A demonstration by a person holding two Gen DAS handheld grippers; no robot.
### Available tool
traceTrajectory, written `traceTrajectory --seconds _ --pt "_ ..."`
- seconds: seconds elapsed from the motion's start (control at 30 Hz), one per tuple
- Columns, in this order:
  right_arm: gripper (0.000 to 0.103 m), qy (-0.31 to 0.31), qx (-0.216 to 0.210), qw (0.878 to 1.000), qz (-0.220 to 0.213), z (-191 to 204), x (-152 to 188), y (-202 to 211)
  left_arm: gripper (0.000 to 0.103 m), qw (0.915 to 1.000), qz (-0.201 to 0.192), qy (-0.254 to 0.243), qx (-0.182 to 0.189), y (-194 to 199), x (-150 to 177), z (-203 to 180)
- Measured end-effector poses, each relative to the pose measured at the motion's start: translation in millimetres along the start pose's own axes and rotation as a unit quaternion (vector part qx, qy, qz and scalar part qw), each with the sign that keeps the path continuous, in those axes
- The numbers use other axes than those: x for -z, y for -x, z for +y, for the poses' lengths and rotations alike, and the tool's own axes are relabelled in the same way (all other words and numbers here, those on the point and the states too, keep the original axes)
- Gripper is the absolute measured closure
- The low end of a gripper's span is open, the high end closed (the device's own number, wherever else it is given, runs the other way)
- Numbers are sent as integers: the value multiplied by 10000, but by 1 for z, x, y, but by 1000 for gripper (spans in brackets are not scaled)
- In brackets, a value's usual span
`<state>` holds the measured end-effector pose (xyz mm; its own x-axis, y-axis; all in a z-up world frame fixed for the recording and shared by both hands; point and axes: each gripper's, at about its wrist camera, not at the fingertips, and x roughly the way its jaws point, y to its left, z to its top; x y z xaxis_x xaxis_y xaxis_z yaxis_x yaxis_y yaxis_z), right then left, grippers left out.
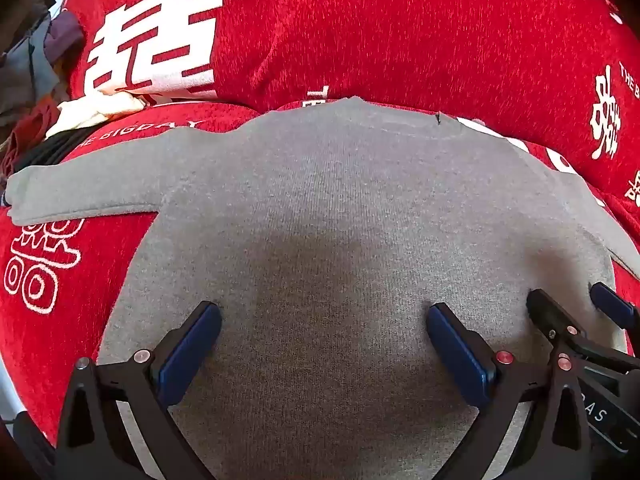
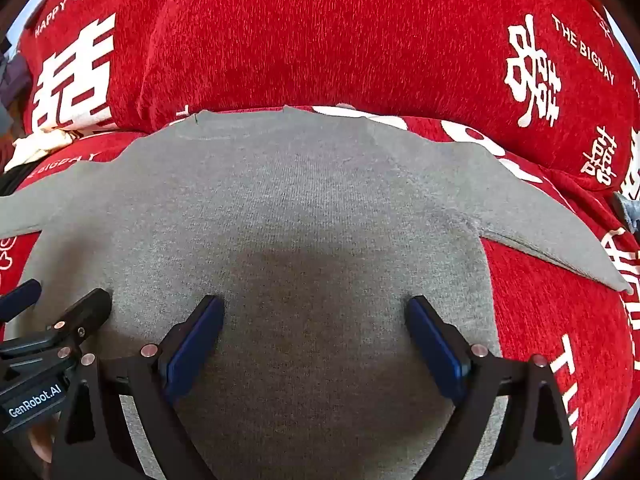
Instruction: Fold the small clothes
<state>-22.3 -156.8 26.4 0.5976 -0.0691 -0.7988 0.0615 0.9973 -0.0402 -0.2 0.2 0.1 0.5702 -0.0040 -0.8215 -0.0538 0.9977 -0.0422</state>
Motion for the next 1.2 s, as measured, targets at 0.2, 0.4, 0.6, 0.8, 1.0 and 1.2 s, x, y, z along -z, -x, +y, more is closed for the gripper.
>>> traceTrajectory --seconds 0.2,0.4,0.6,0.8,1.0,1.2 --pt "9 -6 -5 10000 2 0 0 0 0 10000 65 -35 -34 -3 -8 -1" --pt "9 -2 9 10000 -2 1 8 -3 0 10000 -60 12 -7 5 -4 -1" --pt "9 -47 183 9993 320 3 7 -8 0 9999 -83 89 22 3 -5 2" --pt "8 -87 -110 9983 559 -5 3 -10 0 10000 -93 -16 -31 2 -6 0" --pt "1 17 -7 9995 325 -2 7 -13 0 10000 -84 -15 -10 1 -5 0" --pt "1 -5 -52 9995 324 -3 4 -14 0 10000 -85 -28 -5 0 -4 1"
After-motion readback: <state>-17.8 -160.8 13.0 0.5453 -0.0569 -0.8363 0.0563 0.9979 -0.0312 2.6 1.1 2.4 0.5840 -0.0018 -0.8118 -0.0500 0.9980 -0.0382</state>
